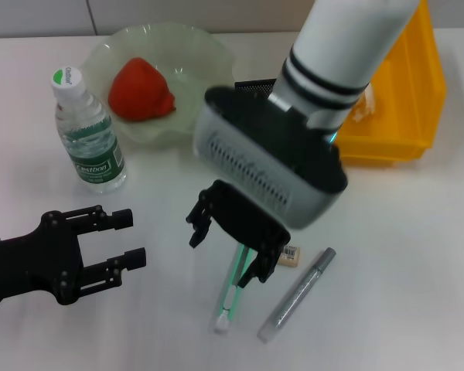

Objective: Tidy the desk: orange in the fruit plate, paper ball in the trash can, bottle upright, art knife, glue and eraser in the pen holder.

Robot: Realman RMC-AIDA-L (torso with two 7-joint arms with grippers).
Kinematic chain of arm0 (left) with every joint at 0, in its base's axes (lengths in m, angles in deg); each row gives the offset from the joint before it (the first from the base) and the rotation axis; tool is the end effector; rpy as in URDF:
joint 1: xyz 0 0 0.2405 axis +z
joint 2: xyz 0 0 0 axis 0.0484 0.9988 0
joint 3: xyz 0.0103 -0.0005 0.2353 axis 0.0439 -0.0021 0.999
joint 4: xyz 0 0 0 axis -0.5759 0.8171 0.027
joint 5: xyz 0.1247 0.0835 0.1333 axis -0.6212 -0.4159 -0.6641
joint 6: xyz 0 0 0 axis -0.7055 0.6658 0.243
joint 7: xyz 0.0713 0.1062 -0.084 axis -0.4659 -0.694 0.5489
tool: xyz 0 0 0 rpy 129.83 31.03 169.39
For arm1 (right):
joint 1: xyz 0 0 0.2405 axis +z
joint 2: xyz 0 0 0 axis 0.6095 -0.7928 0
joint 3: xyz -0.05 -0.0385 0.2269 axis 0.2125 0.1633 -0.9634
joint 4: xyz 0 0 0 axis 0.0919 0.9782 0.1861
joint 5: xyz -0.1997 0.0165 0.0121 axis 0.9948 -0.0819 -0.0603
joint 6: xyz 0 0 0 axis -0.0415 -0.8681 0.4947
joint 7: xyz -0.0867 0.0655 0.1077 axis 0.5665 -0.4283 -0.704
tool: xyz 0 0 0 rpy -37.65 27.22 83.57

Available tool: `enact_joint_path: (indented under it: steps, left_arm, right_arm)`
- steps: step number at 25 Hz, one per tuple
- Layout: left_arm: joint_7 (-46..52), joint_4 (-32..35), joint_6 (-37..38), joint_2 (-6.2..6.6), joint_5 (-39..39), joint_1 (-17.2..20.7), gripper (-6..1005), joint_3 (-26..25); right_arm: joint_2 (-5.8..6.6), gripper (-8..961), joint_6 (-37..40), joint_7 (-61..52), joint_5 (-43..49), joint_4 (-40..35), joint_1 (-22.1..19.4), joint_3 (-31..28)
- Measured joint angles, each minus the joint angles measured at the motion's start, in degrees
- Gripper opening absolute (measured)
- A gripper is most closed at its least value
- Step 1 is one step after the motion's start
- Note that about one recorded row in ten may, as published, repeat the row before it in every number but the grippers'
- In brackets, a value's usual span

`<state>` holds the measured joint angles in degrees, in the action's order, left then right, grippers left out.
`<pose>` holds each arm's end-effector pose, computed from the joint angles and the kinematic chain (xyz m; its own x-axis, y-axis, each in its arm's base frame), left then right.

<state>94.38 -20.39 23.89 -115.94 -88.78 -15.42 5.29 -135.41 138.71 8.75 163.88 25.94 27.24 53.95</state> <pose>-0.2862 0.2322 0.0137 0.7500 0.2535 0.6110 0.3899 -0.9156 -0.0987 0.0566 0.3110 -0.0967 0.6612 0.7387 0.1309 0.6319 -0.6424 0.4336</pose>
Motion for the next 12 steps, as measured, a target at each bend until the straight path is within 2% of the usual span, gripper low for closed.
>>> enact_joint_path:
  steps: [12]
  left_arm:
    - [0.2, 0.0, -0.1, 0.15, -0.1, 0.4, 605, 0.1]
  right_arm:
    - [-0.02, 742, -9.5, -1.8, -3.3, 0.4, -0.5, 13.5]
